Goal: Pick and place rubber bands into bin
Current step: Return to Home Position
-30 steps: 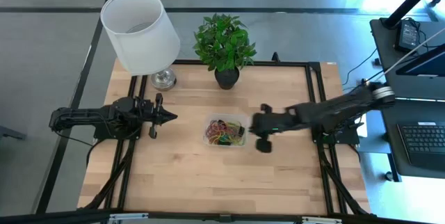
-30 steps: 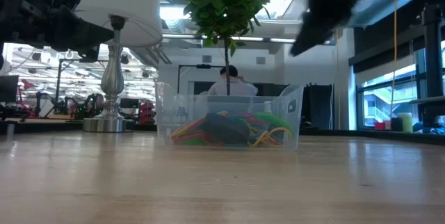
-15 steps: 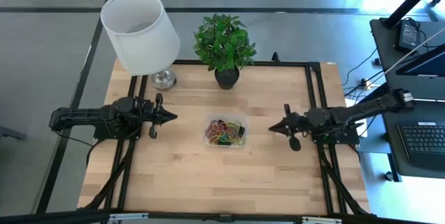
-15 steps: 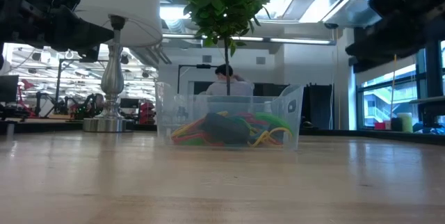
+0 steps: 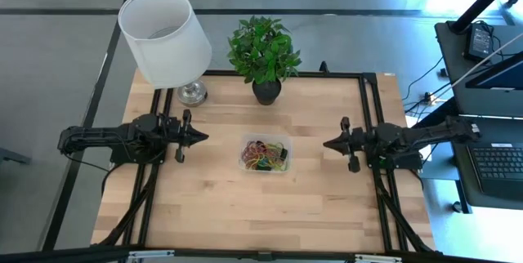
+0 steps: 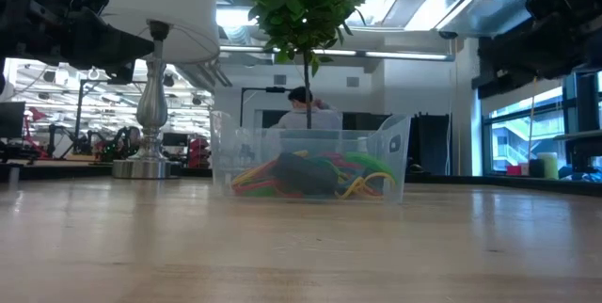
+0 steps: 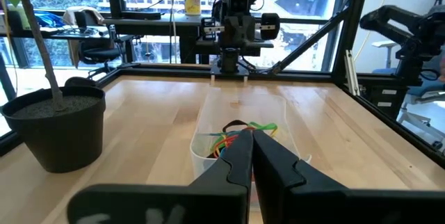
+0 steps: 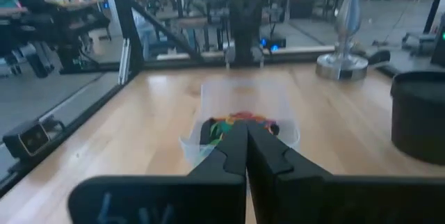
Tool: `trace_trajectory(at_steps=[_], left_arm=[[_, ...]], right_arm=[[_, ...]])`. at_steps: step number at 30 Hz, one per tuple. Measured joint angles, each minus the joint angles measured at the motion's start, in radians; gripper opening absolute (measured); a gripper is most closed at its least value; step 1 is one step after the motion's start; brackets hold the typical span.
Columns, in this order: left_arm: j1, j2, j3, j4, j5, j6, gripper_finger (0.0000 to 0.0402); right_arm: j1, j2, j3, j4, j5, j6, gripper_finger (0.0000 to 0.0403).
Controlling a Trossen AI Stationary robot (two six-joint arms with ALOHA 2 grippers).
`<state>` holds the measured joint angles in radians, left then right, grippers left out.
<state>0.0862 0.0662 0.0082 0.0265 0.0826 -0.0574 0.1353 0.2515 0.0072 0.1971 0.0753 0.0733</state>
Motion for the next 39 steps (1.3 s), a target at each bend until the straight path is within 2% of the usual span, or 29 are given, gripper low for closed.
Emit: trace_trajectory(at_steps=[12, 21, 30, 39], left_arm=[[0.000, 0.000, 0.000, 0.000, 0.000, 0.000, 0.0007], [0.000, 0.000, 0.000, 0.000, -0.001, 0.000, 0.0008], [0.000, 0.000, 0.000, 0.000, -0.002, 0.000, 0.0008], [0.000, 0.000, 0.000, 0.000, -0.002, 0.000, 0.0008]], right_arm=[[-0.003, -0.252, -0.001, -0.060, 0.001, -0.079, 0.0002], [-0.027, -0.248, 0.000, -0.159, 0.009, -0.078, 0.0002], [-0.049, -0.241, 0.000, -0.156, 0.028, 0.027, 0.0017], [-0.049, -0.241, 0.000, -0.156, 0.028, 0.026, 0.0023]])
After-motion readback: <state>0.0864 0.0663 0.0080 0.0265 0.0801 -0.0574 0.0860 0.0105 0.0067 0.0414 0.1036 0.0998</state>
